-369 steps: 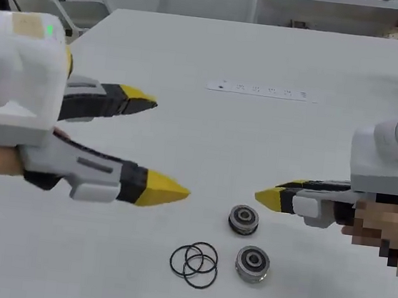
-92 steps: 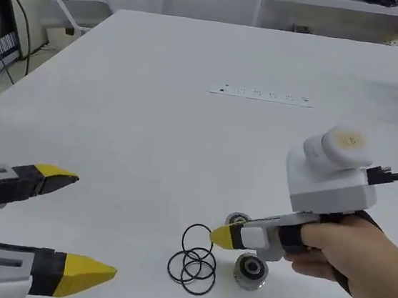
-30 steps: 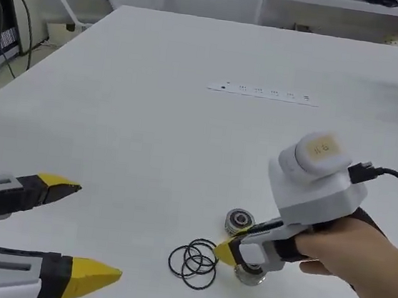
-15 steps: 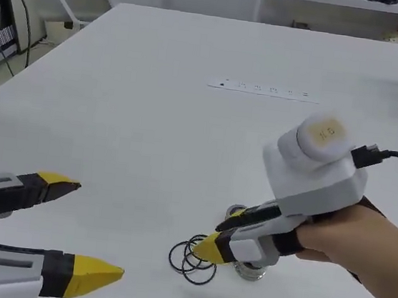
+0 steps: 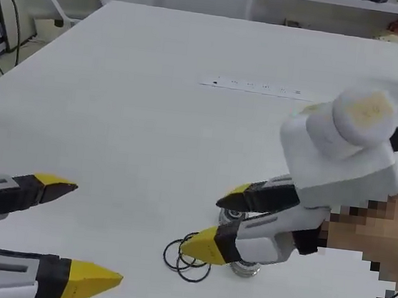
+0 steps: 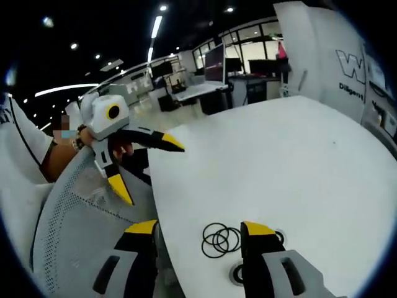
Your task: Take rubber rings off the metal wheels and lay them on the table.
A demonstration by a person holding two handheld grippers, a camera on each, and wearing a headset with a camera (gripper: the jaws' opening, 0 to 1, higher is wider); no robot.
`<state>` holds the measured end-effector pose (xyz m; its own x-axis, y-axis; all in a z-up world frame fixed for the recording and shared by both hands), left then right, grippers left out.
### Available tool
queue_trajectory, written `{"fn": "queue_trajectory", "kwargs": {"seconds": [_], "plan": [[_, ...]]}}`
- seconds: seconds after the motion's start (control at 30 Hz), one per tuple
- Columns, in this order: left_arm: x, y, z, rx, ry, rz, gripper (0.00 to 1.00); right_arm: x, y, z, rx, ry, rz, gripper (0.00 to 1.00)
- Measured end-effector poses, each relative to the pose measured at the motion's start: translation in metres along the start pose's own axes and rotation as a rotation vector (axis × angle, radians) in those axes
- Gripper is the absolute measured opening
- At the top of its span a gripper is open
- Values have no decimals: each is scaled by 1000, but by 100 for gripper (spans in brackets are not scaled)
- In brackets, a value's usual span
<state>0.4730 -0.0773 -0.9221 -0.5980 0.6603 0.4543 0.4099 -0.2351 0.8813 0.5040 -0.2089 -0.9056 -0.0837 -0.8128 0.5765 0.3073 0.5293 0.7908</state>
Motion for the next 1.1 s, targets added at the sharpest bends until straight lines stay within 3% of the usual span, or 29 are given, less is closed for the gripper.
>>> {"fn": "queue_trajectory", "kwargs": {"seconds": [0.07, 0.23, 0.4, 0.63, 0.93, 1.1], "plan": [[0, 0, 0, 1, -3, 0, 85, 10, 7, 2, -13, -6, -48, 56], [-1, -1, -2, 6, -16, 3, 85, 33, 14, -2, 16, -56, -114, 61], [-2, -1, -3, 3, -23, 8, 86, 52, 14, -8, 15, -98, -161, 74], [-2, -1, -2, 5, -24, 6, 87, 75, -5, -18, -19, -147, -229, 84], [-2, -1, -2, 10, -26, 7, 87, 89, -27, -27, -70, -200, -299, 99], [-2, -1, -3, 9, -28, 5, 88, 87, -42, -32, -103, -226, -282, 99]]}}
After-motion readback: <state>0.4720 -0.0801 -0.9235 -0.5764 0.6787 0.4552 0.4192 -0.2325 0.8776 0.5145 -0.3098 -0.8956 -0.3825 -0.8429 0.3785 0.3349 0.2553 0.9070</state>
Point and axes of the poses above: the centre of the closed fingertips' face, and the gripper's own axes: x roughly backward along the fingers, z roughly to its left, y roughly out of its top, the point moved 3 cm from there along x, roughly backward along the fingers, and after that the axes turned 2 degrees about x, right-handed, at the moved point
